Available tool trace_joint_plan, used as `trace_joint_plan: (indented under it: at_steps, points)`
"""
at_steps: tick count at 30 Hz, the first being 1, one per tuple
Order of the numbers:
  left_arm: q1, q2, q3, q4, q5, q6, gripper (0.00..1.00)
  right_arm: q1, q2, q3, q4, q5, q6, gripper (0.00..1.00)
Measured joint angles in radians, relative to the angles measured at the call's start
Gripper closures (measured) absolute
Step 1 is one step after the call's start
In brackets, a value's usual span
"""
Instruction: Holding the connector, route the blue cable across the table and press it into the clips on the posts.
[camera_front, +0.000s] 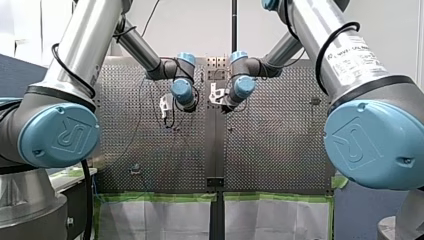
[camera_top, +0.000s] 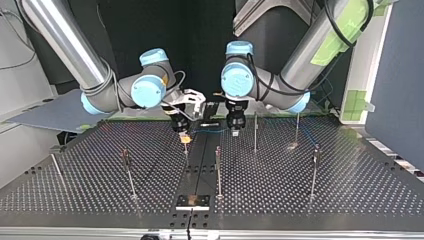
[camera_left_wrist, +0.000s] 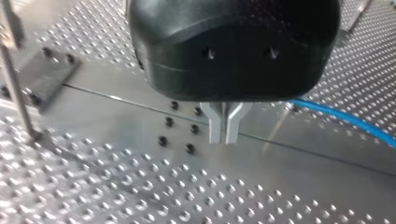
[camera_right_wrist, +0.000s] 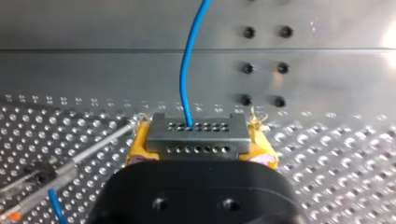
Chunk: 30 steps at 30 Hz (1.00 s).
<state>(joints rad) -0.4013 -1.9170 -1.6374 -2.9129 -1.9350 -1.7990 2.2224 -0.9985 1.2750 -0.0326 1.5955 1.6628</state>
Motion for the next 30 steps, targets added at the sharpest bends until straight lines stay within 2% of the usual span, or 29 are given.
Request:
trace_joint_plan:
  at_steps: [4,12,22,30]
  points:
    - [-0.015,0.034,-0.019,0.005,-0.02,0.0,1.0,-0.004,-0.031,0.009,0.003,0.0,0.008,1.0]
    - [-0.032,0.101,-0.052,0.01,-0.033,0.004,1.0,-0.015,-0.099,0.011,0.017,-0.001,0.024,1.0]
    - [-0.063,0.193,-0.054,0.011,-0.035,0.003,1.0,-0.023,-0.181,0.012,0.05,-0.021,0.025,1.0]
    - [-0.062,0.216,-0.052,0.053,-0.025,0.001,1.0,-0.023,-0.249,0.011,0.056,-0.051,0.026,1.0]
